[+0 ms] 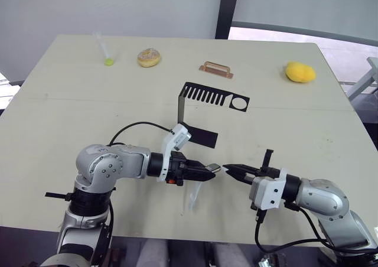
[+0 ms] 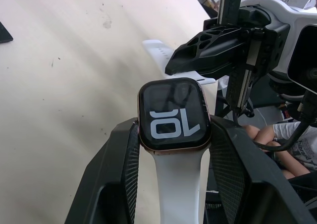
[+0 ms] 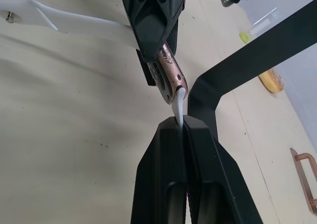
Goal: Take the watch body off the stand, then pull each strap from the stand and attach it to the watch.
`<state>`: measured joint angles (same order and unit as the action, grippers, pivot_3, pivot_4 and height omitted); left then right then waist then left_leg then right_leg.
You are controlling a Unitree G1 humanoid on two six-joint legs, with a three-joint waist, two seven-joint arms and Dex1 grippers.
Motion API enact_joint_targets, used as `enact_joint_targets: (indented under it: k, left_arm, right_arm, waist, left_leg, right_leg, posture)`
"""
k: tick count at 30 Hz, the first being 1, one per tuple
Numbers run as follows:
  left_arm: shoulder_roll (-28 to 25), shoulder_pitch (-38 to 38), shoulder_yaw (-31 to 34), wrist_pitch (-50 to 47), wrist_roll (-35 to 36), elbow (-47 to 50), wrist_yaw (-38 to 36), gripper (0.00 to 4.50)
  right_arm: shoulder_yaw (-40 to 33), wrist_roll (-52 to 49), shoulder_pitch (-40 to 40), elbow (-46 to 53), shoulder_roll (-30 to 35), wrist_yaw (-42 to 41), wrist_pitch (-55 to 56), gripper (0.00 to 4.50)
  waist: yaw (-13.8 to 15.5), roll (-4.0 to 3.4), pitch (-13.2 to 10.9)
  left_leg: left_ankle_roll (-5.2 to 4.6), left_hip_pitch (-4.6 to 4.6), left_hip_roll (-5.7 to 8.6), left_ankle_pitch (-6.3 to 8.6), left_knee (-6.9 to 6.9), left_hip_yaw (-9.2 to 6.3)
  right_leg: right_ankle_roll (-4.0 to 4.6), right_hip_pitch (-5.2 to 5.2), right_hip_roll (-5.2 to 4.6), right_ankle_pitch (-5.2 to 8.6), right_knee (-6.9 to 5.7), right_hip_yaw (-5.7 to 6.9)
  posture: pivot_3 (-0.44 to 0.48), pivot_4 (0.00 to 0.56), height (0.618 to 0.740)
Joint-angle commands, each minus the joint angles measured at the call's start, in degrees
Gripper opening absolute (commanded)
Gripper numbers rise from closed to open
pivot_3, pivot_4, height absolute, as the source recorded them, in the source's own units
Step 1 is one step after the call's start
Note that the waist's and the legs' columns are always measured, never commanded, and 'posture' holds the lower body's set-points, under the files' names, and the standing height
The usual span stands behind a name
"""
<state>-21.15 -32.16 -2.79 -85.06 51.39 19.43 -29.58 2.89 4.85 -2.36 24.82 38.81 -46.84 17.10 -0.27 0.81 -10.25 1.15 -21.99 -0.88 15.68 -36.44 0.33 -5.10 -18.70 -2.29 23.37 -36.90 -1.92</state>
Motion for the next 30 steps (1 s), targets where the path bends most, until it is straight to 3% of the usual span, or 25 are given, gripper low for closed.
enact_joint_targets:
  k: [1, 30]
  left_arm:
    - [1.9, -0.6, -1.9, 0.6, 1.7, 2.3, -1.1, 1.58]
    - [3.0, -0.6, -1.9, 0.6, 1.1, 2.3, -1.5, 1.58]
  right_arm:
    - [2.1, -0.5, 1.4, 2.8, -1.1, 1.2, 0.8, 0.00]
    - [3.5, 1.0, 2.7, 1.7, -1.7, 1.1, 0.5, 0.00]
  waist:
    - [0.0, 0.00, 0.0]
    - [0.0, 0.00, 0.0]
  left_leg:
    - [0.00, 0.00, 0.00, 0.00, 0.00, 0.00]
    - [0.00, 0.00, 0.00, 0.00, 0.00, -0.01]
  right_leg:
    - [0.00, 0.00, 0.00, 0.00, 0.00, 0.00]
    - [0.00, 0.00, 0.00, 0.00, 0.00, 0.00]
  posture:
    - [0.000, 0.150, 0.740]
    - [0.000, 0.150, 0.740]
